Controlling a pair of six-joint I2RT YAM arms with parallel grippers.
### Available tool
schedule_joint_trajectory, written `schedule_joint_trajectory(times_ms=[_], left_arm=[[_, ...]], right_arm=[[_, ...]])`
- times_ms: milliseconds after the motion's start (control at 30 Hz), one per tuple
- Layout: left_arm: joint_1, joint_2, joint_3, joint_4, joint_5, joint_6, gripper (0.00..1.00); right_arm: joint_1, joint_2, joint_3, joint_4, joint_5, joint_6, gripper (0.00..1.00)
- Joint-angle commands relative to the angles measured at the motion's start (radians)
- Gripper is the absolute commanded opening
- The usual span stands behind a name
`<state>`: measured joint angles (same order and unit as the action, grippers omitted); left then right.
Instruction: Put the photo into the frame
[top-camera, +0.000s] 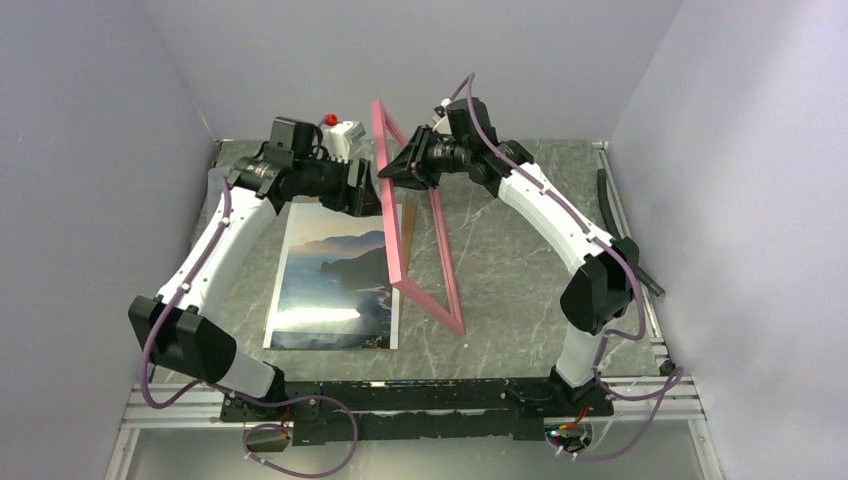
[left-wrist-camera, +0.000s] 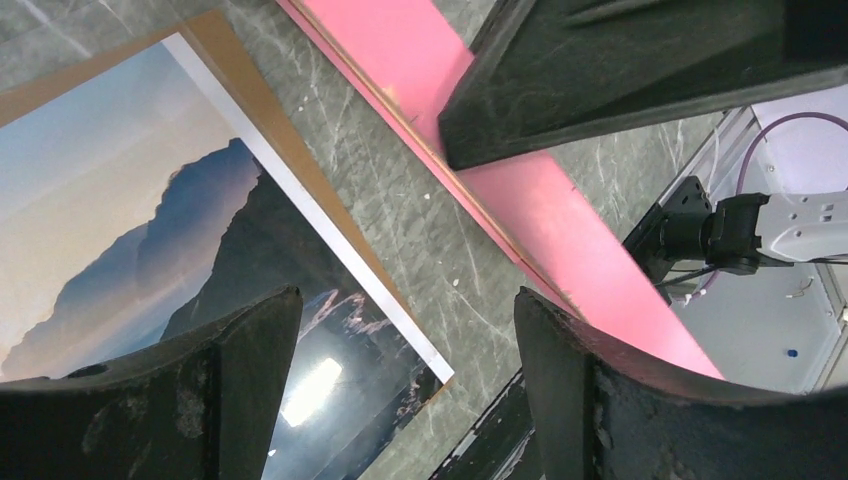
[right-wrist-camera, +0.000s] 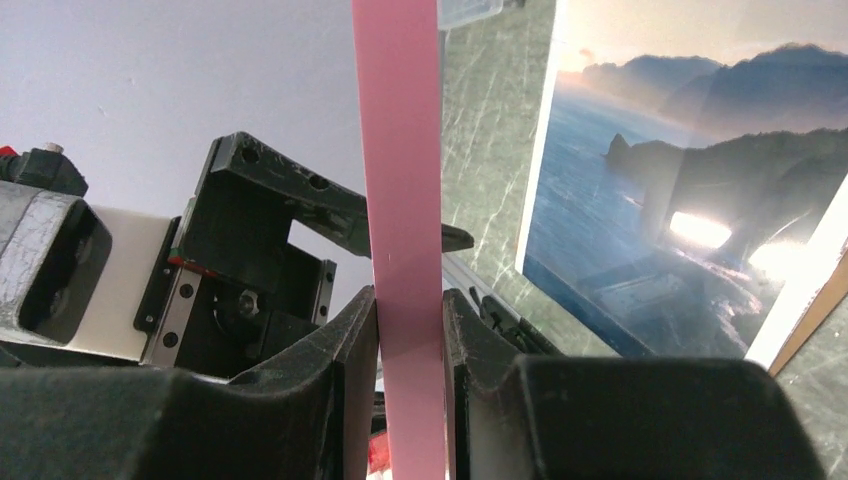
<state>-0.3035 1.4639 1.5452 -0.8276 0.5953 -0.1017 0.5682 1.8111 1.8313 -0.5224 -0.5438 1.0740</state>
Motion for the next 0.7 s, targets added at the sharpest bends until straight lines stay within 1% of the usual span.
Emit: schedule_joint_trajectory(times_ms=[0,100,167,200,233,267,333,467,500,567,667], left_arm=[[-0.032,0.03,0.05,0.047,-0.057,-0.042,0.83],[-0.047,0.05,0.07,0.056,-0.07,-0.051,0.82],[-0.062,0.062,0.085,0.057,-0.071,-0.058,0.82],[-0.068,0.064,0.09,0.058,-0.074,-0.06,0.82],[-0.077,0.067,0.097,0.059,-0.079,-0.063,0.82],[-0.087,0.07,0.104,0.06,-0.083,-0.064,0.82],[-0.107,0.083,0.121,0.059,-0.093,-0.064,0.83],[-0.129,0.109,0.153,0.064,-0.114,-0.06,0.83],[-0.133,0.117,0.158,0.068,-0.119,-0.059,0.82],[-0.137,0.133,0.172,0.074,-0.123,-0.06,0.82],[-0.146,0.155,0.192,0.083,-0.124,-0.065,0.82]], right_arm=[[-0.037,-0.088,-0.074,0.131,-0.064,0.06,0.14],[-0.05,-0.1,-0.112,0.144,-0.074,0.065,0.19],[-0.063,-0.107,-0.124,0.14,-0.074,0.06,0.24],[-0.067,-0.108,-0.127,0.139,-0.076,0.056,0.3],[-0.074,-0.108,-0.127,0.131,-0.076,0.051,0.41],[-0.079,-0.109,-0.127,0.124,-0.078,0.046,0.49],[-0.084,-0.112,-0.119,0.104,-0.078,0.029,0.62],[-0.099,-0.139,-0.103,0.033,-0.071,-0.029,0.83],[-0.104,-0.154,-0.11,0.021,-0.071,-0.052,0.86],[-0.116,-0.193,-0.134,-0.002,-0.075,-0.081,0.89],[-0.133,-0.265,-0.177,-0.029,-0.092,-0.135,0.97]])
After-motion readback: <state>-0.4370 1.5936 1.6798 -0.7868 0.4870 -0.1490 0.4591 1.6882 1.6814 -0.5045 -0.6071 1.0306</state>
